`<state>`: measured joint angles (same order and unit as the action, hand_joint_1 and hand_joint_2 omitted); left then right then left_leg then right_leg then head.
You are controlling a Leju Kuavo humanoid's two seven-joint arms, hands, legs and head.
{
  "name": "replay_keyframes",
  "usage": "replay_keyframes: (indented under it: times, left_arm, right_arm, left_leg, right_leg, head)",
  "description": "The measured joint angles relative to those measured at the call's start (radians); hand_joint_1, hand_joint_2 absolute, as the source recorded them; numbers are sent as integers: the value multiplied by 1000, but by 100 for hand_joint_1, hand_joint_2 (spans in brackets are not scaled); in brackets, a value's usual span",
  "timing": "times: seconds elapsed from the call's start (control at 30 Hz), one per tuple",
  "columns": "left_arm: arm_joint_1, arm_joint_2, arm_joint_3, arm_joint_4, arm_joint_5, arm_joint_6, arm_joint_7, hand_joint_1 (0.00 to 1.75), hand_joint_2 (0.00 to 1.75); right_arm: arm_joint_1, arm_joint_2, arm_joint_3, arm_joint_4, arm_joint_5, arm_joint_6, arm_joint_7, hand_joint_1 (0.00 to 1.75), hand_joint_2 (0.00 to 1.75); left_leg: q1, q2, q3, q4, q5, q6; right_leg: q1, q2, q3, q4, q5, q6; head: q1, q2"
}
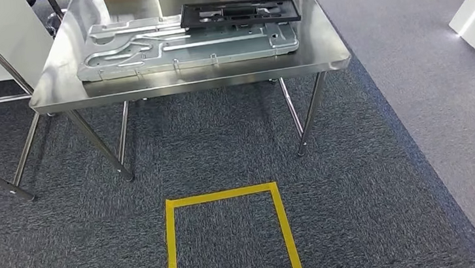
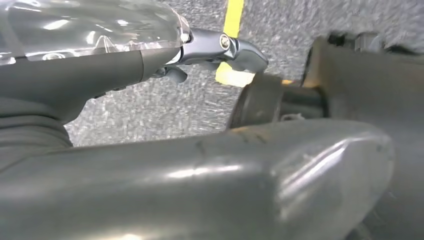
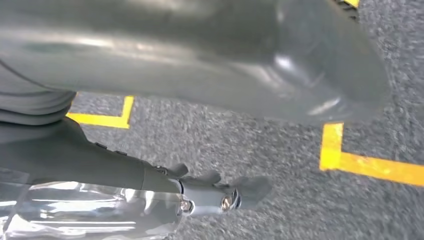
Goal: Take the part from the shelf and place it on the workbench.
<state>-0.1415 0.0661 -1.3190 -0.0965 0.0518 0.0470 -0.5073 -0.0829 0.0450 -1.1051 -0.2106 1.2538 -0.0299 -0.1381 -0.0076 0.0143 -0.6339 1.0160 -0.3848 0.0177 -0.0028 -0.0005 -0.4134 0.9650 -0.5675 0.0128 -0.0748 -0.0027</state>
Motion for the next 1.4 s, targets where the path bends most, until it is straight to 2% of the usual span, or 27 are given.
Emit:
replay_keyframes:
  times: [0.07, 0.1, 0.2, 0.23, 0.27, 0.3, 0.37, 0.43, 0.47, 0.5, 0.57, 0.6, 0.7, 0.73, 0.77, 0.83, 0.87, 0.9, 0.97, 1.0, 1.07, 1.1, 1.17, 1.23, 1.27, 1.33, 1.4]
  left_arm:
    - [1, -1, -2, 0, 0, 1, 1, 0, 0]
    - [2, -1, -3, 0, 0, 1, 1, 0, 0]
    - [2, -3, -4, 0, 0, 1, 3, 0, 0]
    - [1, -3, -4, 0, 0, 1, 3, 0, 0]
    - [1, -3, -4, 0, 0, 1, 2, 0, 0]
    - [1, -3, -4, 0, 0, 1, 2, 0, 0]
    - [-1, -3, -4, 0, -1, 1, 0, 0, 0]
    - [-5, -3, -4, 0, -2, 1, -3, 0, 0]
    - [-7, -3, -4, 0, -2, 1, -4, 0, 0]
    - [-8, -3, -4, 0, -1, 2, -5, 0, 0]
    - [-6, -3, -4, 0, 0, 4, -6, 0, 0]
    - [-5, -4, -4, 0, 0, 4, -5, 0, 0]
    - [-3, -3, -4, 0, -2, 7, -4, 0, 0]
    - [-2, -3, -4, 0, -2, 7, -4, 0, 0]
    - [-2, -3, -4, 0, -2, 8, -4, 0, 0]
    - [-2, -3, -4, 0, -2, 8, -4, 0, 0]
    - [-3, -3, -5, 0, -2, 9, -4, 0, 0]
    - [-3, -3, -5, 0, -2, 10, -4, 0, 0]
    - [-3, -3, -5, 0, -2, 13, -4, 0, 0]
    - [-3, -3, -5, 0, -2, 15, -4, 0, 0]
    - [-2, -3, -5, 0, -1, 16, -5, 0, 0]
    - [-1, -2, -5, 0, -1, 16, -6, 0, 0]
    - [1, -2, -5, 0, 0, 16, -7, 0, 0]
    - [1, -2, -5, 0, 0, 16, -9, 0, 0]
    - [0, -2, -5, 0, 0, 16, -9, 0, 0]
    - [0, -2, -5, 0, 0, 16, -10, 0, 0]
    - [-3, -2, -5, 0, -1, 16, -10, 0, 0]
  right_arm:
    - [0, -2, 0, 0, 0, 0, -8, 0, 0]
    - [-1, -3, 0, 0, 0, 0, -10, 0, 0]
    - [-2, -5, 0, 0, -1, 0, -12, 0, 0]
    - [-2, -5, 0, 0, -1, 0, -12, 0, 0]
    - [-1, -5, 0, 0, 0, 1, -12, 0, 0]
    - [-1, -5, 0, 0, 0, 2, -12, 0, 0]
    - [-2, -5, 0, 0, 2, 4, -11, 0, 0]
    - [-3, -5, 0, 0, 4, 4, -9, 0, 0]
    - [-3, -5, 0, 0, 4, 3, -9, 0, 0]
    - [-3, -5, 0, 0, 5, 3, -9, 0, 0]
    - [-1, -7, 0, 0, 5, 4, -9, 0, 0]
    - [-1, -7, 0, 0, 6, 4, -10, 0, 0]
    - [3, -8, 1, 0, 10, 6, -12, 0, 0]
    - [4, -8, 1, 0, 13, 6, -14, 0, 0]
    - [4, -8, 1, 0, 15, 7, -17, 0, 0]
    - [3, -10, 1, 0, 17, 9, -22, 0, 0]
    - [2, -10, 2, 0, 18, 12, -24, 0, 0]
    - [0, -11, 2, 0, 18, 14, -25, 0, 0]
    - [-4, -13, 3, 0, 19, 18, -27, 0, 0]
    - [-5, -14, 3, 0, 20, 19, -28, 0, 0]
    - [-5, -14, 3, 1, 20, 19, -28, 0, 0]
    - [-5, -14, 3, 1, 19, 18, -28, 0, 0]
    - [-6, -14, 4, 1, 20, 19, -26, 0, 0]
    - [-6, -15, 4, 2, 22, 20, -23, 0, 0]
    - [-5, -15, 4, 2, 23, 21, -22, 0, 0]
    - [-6, -15, 4, 1, 23, 21, -22, 0, 0]
    - [-5, -15, 5, 1, 26, 20, -22, 0, 0]
  left_leg:
    - [2, -2, -7, 5, -3, -12]
    - [3, -4, -16, 24, -33, -17]
    - [12, -7, -49, 189, -190, -32]
    - [15, -7, -53, 250, -213, -36]
    - [17, -7, -46, 287, -207, -39]
    - [18, -7, -26, 294, -181, -40]
    - [20, -8, 67, 200, -130, -35]
    - [16, -9, 190, 29, -148, -25]
    - [13, -10, 228, -31, -166, -19]
    - [9, -10, 243, -63, -176, -13]
    - [9, -6, 225, -69, -159, 1]
    - [10, -4, 210, -70, -145, 9]
    - [8, 1, 158, -66, -102, 25]
    - [7, 1, 138, -62, -90, 26]
    - [5, 1, 117, -55, -78, 26]
    - [4, 1, 71, -36, -57, 22]
    - [4, 1, 51, -25, -49, 19]
    - [3, 1, 33, -13, -42, 16]
    - [1, 1, 12, 3, -28, 7]
    - [0, 1, 8, 5, -18, 1]
    - [2, -1, 0, 4, -8, -10]
    - [3, -2, -8, 16, -27, -16]
    - [8, -6, -33, 95, -123, -26]
    - [13, -6, -54, 220, -212, -34]
    - [15, -6, -55, 270, -220, -37]
    - [19, -6, -15, 283, -168, -39]
    - [20, 8, 96, 163, -130, -38]
  right_leg:
    - [-4, -4, -17, 1, 20, -16]
    - [-6, -6, -29, 0, 33, -25]
    - [-7, -11, -78, 2, 73, -36]
    - [-6, -11, -97, 5, 86, -36]
    - [-5, -12, -117, 10, 98, -34]
    - [-5, -12, -137, 15, 109, -32]
    - [-5, -11, -172, 28, 129, -27]
    - [-3, -11, -192, 40, 145, -18]
    - [-3, -11, -196, 42, 155, -12]
    - [-3, -12, -200, 42, 165, -5]
    - [-6, -10, -212, 43, 172, 8]
    - [-8, -8, -222, 59, 145, 12]
    - [-12, -4, -258, 210, -13, 20]
    - [-12, -4, -264, 271, -39, 23]
    - [-12, -4, -262, 314, -39, 24]
    - [-12, -4, -213, 309, 18, 25]
    - [-12, -4, -163, 255, 42, 23]
    - [-10, -4, -104, 176, 44, 20]
    - [-6, -3, -16, 45, 11, 8]
    - [-3, -3, 0, 14, -2, 1]
    - [-5, -6, -13, 9, 12, -15]
    - [-7, -8, -25, 9, 25, -24]
    - [-10, -13, -56, 8, 53, -36]
    - [-8, -14, -92, 10, 81, -39]
    - [-8, -14, -111, 13, 95, -38]
    - [-8, -16, -152, 22, 119, -33]
    - [-8, -20, -187, 35, 139, -26]
  head:
    - [0, 0]
    - [0, 0]
    - [0, 0]
    - [0, 0]
    - [0, 0]
    - [0, 0]
    - [0, 0]
    - [0, 0]
    - [0, 0]
    - [0, 0]
    - [0, 0]
    - [0, 0]
    - [1, 0]
    - [0, 0]
    - [0, 0]
    - [0, 0]
    - [0, 0]
    - [0, 0]
    - [0, 0]
    - [0, 0]
    - [0, 0]
    - [0, 0]
    - [0, 0]
    - [0, 0]
    - [0, 0]
    - [0, 0]
    - [0, 0]
